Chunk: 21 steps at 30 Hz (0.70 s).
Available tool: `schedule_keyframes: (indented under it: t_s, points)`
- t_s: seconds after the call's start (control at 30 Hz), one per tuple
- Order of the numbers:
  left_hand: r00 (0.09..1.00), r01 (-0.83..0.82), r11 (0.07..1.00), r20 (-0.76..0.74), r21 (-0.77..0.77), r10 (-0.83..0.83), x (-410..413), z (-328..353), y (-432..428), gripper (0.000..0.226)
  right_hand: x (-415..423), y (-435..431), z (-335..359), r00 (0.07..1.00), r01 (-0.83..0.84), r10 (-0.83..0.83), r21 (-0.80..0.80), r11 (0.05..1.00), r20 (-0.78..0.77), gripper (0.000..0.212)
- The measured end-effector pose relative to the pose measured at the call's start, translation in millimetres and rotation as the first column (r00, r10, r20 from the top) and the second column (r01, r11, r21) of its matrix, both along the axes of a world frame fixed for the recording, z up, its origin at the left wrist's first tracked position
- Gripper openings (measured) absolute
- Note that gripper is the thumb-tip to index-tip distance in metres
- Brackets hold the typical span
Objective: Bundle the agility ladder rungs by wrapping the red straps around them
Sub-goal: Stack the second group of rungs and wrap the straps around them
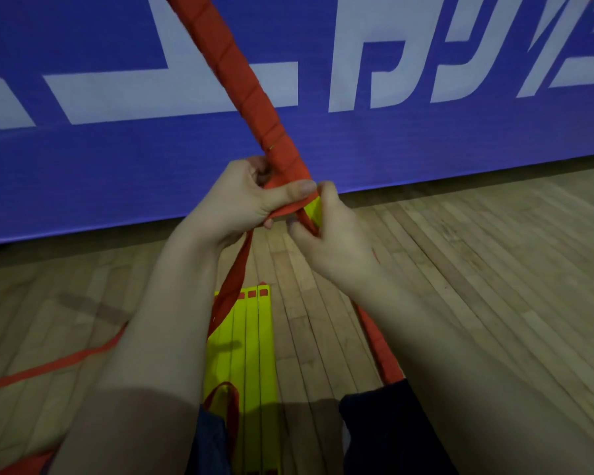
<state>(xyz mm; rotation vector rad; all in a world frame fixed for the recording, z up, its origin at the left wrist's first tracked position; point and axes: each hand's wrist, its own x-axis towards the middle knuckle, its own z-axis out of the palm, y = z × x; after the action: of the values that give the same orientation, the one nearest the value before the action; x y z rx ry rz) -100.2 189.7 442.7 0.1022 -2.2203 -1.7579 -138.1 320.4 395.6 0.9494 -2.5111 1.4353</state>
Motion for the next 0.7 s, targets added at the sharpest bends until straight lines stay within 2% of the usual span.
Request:
schedule_keyframes:
  t_s: [0.1,0.27,0.37,0.43,0.5,0.57,0.7]
  points:
    - [0.999,-0.030,1.000,-0.021,-0.001,0.030,0,5,5,0.031,-2,-1,-1,0.997,0.076,-0.075,-0.101,0.992,0.013,0.024]
    - [0.993,-0.114,0.992,-0.026,-0.049,0.113,1,8,8,0.031,1,-5,7,0.962,0.121,-0.071,-0.177,0.977,0.264,0.010]
    - [0.993,-0.115,0.989,-0.014,-0.096,0.114,0,2,7,0.023,2,-6,12,0.867,0.114,0.048,-0.291,0.950,0.496,0.011]
    - [0.992,-0.123,0.988,-0.026,-0.093,0.121,-1,0,6,0.035,2,-5,15,0.764,0.101,0.207,-0.430,0.897,0.611,0.027]
    - [0.991,-0.133,0.988,-0.041,-0.076,0.131,-3,0,6,0.048,1,-6,18,0.699,0.117,0.296,-0.512,0.851,0.651,0.044]
    - [0.992,-0.123,0.990,-0.048,-0.064,0.120,-3,1,6,0.052,-2,-6,19,0.704,0.135,0.273,-0.501,0.855,0.656,0.054]
    - [0.998,-0.055,0.996,-0.038,-0.067,0.052,-2,3,2,0.063,-9,-3,15,0.777,0.173,0.201,-0.510,0.843,0.597,0.045]
